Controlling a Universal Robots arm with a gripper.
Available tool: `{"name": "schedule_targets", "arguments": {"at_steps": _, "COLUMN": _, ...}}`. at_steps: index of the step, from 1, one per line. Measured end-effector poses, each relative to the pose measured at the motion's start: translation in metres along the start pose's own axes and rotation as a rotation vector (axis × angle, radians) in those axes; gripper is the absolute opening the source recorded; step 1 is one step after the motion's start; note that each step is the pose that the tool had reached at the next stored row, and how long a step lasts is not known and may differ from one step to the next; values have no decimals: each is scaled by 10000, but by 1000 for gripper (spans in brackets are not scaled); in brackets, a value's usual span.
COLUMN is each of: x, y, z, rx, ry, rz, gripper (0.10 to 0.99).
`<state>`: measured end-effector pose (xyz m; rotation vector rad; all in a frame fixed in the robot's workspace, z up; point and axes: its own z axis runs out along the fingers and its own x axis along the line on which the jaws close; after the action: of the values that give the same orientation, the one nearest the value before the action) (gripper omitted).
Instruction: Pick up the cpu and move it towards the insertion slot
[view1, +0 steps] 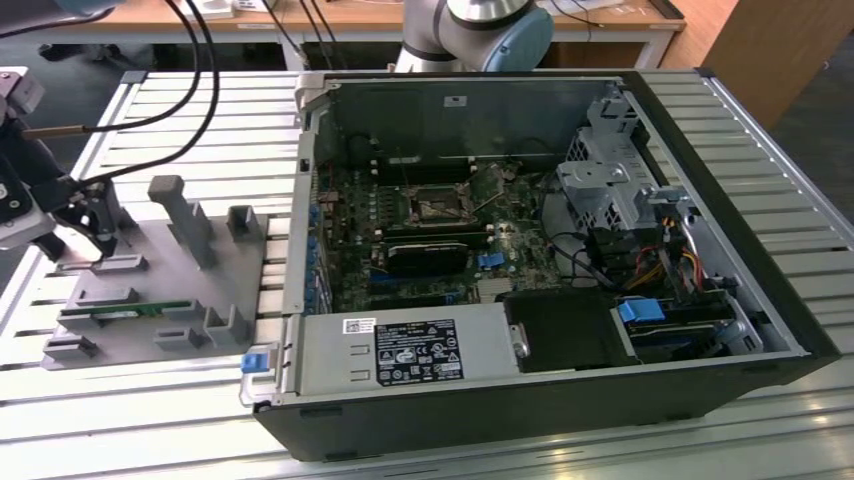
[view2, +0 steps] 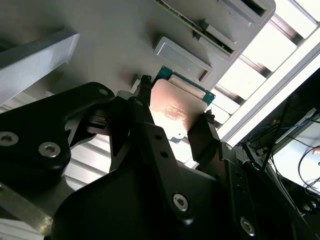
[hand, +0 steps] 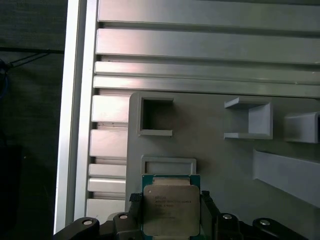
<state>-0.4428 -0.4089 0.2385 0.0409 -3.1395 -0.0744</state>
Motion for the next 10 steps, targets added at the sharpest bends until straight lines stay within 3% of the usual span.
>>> {"name": "schedule_targets", "arguments": {"at_steps": 10, "x": 0, "y": 3, "z": -52, "rx": 0, "ry": 0, "rz": 0, "gripper": 541}}
